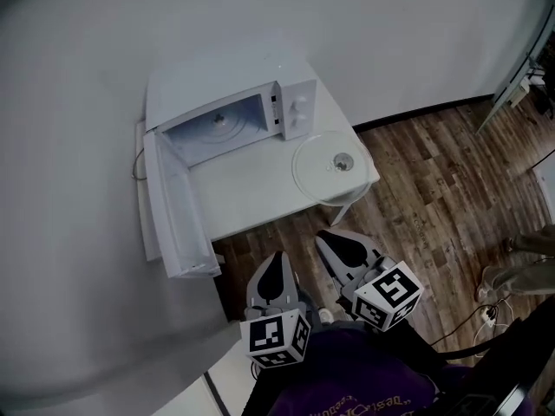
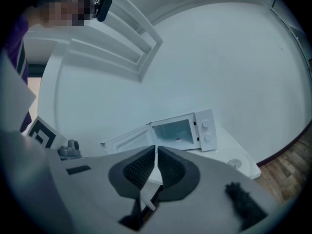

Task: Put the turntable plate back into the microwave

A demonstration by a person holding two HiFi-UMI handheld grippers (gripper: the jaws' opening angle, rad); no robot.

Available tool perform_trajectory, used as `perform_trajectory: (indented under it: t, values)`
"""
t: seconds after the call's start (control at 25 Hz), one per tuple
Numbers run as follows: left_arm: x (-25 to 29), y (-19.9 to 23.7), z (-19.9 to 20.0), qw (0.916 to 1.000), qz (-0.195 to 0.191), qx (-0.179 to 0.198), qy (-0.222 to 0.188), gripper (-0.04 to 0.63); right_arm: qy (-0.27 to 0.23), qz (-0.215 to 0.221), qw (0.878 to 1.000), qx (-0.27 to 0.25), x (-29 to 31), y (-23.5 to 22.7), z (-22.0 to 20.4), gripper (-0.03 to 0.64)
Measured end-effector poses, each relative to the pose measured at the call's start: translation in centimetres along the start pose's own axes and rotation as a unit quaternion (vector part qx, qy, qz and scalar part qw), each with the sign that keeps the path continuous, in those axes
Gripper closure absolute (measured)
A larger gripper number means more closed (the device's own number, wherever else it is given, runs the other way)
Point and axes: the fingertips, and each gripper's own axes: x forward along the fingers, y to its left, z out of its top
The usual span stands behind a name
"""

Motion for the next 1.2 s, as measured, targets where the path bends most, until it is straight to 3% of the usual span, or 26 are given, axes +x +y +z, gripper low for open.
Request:
perform_trajectory:
  t: [0.28,0.56,0.92,1.2]
  values:
    - [6.7,3.8,3.1,0.9998,-0.019,0.009,0.007,0.592,-0.001,-0.011,1.0,0.011,6.9,-3.3,1.7,0.603]
    - [12.5,5.4,3.2,0.9971,-0.061,-0.006,0.046,0.592,0.013,-0.047,0.999,0.021,11.2,-7.0,2.3,0.603]
    - [16.2,3.1,1.3,0.9868,-0.127,-0.011,0.099,0.592,0.034,-0.108,0.993,0.045,11.5,-10.7,1.2,0.603]
    - [17.8,0.4,-0.5,0.9832,-0.138,0.001,0.119,0.592,0.05,-0.126,0.989,0.063,8.8,-13.7,-0.6,0.603]
